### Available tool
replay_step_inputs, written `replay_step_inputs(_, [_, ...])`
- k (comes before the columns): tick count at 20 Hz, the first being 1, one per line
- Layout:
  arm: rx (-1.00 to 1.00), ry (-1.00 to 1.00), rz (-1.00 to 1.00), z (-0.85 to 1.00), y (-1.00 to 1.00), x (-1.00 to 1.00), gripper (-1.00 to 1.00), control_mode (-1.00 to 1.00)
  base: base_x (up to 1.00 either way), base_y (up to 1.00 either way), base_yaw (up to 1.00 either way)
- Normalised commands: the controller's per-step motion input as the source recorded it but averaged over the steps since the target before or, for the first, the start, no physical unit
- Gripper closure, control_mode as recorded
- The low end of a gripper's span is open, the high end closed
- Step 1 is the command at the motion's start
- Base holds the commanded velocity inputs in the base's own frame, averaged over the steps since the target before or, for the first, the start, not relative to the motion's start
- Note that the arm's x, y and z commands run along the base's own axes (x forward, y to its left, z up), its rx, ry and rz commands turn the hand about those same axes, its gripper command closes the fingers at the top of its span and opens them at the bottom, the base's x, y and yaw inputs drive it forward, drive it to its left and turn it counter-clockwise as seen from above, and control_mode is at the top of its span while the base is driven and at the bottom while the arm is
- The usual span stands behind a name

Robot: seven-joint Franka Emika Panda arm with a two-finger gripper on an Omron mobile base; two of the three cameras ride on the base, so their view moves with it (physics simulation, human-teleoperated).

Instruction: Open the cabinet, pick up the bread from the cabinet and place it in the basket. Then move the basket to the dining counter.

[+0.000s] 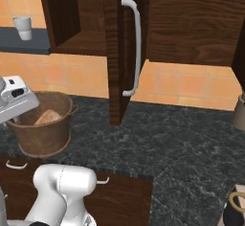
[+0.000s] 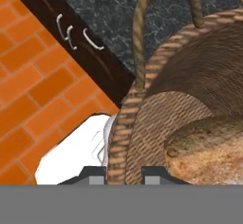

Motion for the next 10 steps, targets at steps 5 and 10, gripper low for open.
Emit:
replay_step_inputs(5, [0.00, 0.00, 0.00, 0.00, 0.00, 0.00, 1.00, 1.00, -0.52, 0.69, 0.13])
replay_step_inputs(10, [0.00, 0.00, 0.00, 0.00, 0.00, 0.00, 1.00, 1.00, -0.28, 0.99, 0.74])
